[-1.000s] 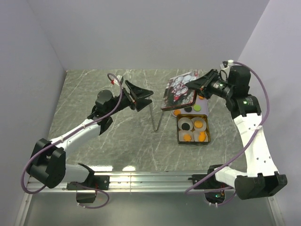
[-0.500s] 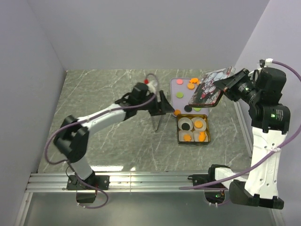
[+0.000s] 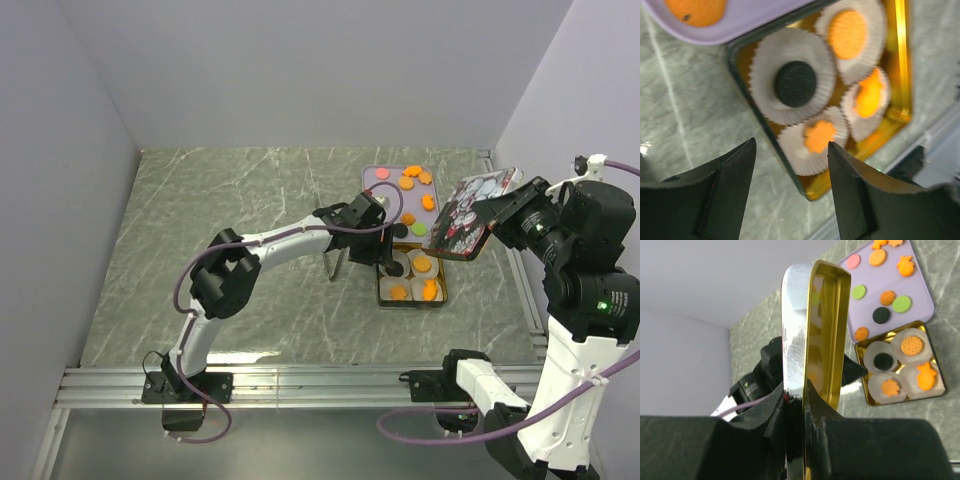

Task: Pack the cookies

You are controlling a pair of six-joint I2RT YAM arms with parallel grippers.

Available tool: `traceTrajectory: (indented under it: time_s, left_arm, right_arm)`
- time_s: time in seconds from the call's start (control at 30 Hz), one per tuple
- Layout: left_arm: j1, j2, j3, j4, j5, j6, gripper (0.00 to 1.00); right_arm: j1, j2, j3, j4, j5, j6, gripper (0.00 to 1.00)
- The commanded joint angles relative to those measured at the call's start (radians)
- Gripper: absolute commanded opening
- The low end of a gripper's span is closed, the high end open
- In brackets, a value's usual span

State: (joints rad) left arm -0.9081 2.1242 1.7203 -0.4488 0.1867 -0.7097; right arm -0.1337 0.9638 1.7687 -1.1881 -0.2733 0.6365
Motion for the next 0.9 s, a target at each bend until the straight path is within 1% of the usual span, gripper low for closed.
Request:
traceTrajectory:
  time_s: [0.0,0.07,0.23,0.3,0.47,0.63,0.73,0.87]
  left_arm:
    - [-0.012,0.042,0.077,-0.086,-0.067,0.044,0.64]
    - [-0.014,0.059,0.091,-0.099,-0.081,0.046,0.61]
    - [-0.017,0.111,0.151,-0.143,-0.090,0.055,0.59]
    - [-0.018,0.131,0.191,-0.171,-0.115,0.053,0.55]
    - [-0.018,0.146,0.248,-0.261,-0.182,0.050,0.43]
    - [-0.018,0.134,0.252,-0.312,-0.254,0.055,0.31]
    - [-0.018,0.131,0.249,-0.340,-0.282,0.055,0.22]
    - [-0.018,0.125,0.237,-0.373,-0.329,0.047,0.17]
  right_arm:
    - [-0.007,0.013,0.038,-0.007,0.019,-0.034,0.10]
    - [-0.006,0.022,0.051,-0.010,0.017,-0.041,0.10]
    - [-0.006,0.033,0.046,-0.002,0.002,-0.047,0.10]
    - [-0.006,0.038,0.034,0.007,-0.007,-0.046,0.10]
    - [-0.006,0.053,0.025,0.027,-0.029,-0.047,0.10]
    - [-0.007,0.059,0.003,0.048,-0.052,-0.046,0.09]
    - [-0.007,0.062,-0.011,0.056,-0.064,-0.044,0.10]
    - [-0.007,0.064,-0.018,0.059,-0.075,-0.046,0.10]
